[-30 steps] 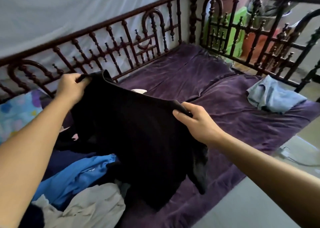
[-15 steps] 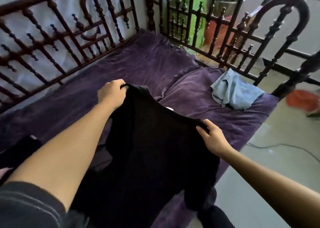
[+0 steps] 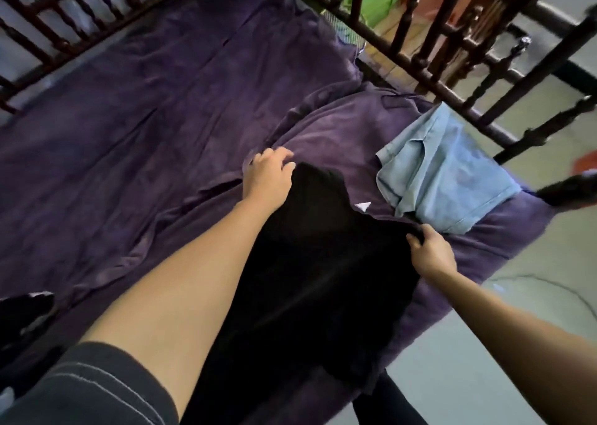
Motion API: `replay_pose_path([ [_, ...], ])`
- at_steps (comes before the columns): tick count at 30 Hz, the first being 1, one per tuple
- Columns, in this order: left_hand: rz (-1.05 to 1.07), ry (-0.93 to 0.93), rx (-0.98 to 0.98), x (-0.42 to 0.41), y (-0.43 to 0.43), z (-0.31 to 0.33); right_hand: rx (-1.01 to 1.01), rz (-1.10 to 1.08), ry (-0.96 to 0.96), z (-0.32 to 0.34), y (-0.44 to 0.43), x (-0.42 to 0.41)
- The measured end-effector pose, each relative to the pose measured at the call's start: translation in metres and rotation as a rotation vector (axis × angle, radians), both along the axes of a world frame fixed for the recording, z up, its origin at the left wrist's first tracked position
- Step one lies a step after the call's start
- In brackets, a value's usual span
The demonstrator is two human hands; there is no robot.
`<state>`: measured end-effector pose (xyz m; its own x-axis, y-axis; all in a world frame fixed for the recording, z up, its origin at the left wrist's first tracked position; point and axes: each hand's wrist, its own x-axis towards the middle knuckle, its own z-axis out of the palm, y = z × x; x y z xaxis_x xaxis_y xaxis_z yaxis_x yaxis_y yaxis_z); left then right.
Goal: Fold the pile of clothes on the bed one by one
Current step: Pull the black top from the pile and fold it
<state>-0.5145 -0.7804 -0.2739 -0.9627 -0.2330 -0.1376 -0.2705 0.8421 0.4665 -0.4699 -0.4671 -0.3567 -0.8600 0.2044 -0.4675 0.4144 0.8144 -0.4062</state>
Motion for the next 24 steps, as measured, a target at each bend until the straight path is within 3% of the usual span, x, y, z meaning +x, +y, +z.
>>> replay_pose_path([
  [6, 0.253, -0.180, 0.044, 0.040, -0.039, -0.036, 0.202, 0.209, -0.235, -0.011, 0.004, -0.050],
  [13, 0.531, -0.514, -0.064, 0.172, -0.114, -0.063, 0.108, 0.819, -0.004, -0.001, -0.139, -0.074],
  [18, 0.485, -0.707, -0.169, 0.237, -0.143, -0.103, 0.094, 1.093, 0.211, -0.028, -0.240, -0.071],
  [22, 0.364, -0.713, -0.295, 0.267, -0.163, -0.148, 0.339, 1.011, -0.113, -0.068, -0.281, -0.076],
  [24, 0.365, -0.702, -0.327, 0.274, -0.172, -0.165, 0.406, 0.959, -0.173, -0.082, -0.276, -0.073],
])
